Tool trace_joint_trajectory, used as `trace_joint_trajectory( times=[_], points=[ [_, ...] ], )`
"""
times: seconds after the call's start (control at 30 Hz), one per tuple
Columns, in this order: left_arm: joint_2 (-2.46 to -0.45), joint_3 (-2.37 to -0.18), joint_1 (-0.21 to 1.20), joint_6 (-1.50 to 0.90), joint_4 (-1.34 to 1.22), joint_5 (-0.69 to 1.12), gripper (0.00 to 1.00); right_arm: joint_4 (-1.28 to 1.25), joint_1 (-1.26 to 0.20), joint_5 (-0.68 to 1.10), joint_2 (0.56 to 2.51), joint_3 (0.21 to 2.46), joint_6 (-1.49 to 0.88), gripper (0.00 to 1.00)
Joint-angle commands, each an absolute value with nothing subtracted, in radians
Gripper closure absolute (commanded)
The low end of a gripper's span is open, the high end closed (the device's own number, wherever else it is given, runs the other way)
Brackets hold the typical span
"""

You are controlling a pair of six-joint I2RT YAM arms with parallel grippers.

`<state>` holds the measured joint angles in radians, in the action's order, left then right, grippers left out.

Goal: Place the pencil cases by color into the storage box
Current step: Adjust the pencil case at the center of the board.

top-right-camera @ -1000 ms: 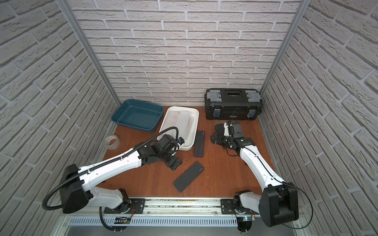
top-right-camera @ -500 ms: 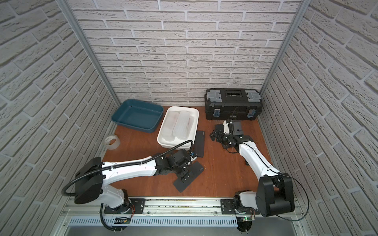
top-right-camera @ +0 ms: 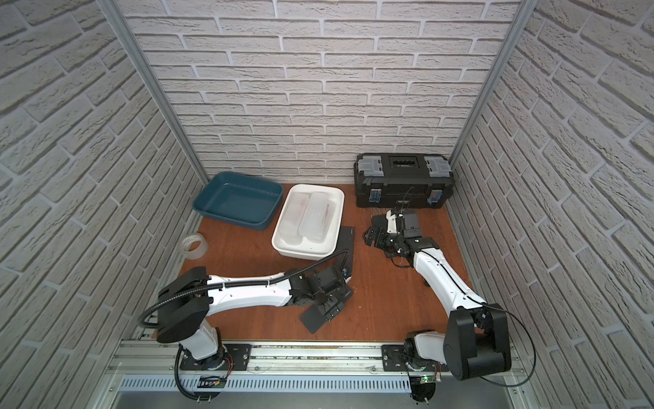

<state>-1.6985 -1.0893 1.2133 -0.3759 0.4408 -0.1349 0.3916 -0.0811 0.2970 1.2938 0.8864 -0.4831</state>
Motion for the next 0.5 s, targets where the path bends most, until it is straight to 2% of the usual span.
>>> trace_joint_trajectory(
  times=[0.0,0.23,0.47],
  points=[
    [-1.72,-1.113,1.22,-0.392,0.435,-0.12,0.02,0.363,-0.081,0.296,1.274,0.874,-0.474,0.01],
    [-1.77,-1.137,1.22,-0.412,0.437,-0.081,0.02,0.357,-0.08,0.279,1.245,0.871,-0.479,0.01],
    [-1.829,-1.163,1.205,-0.435,0.458,-0.087,0.02,0.331,-0.082,0.271,1.131,0.839,-0.5,0.01]
  ],
)
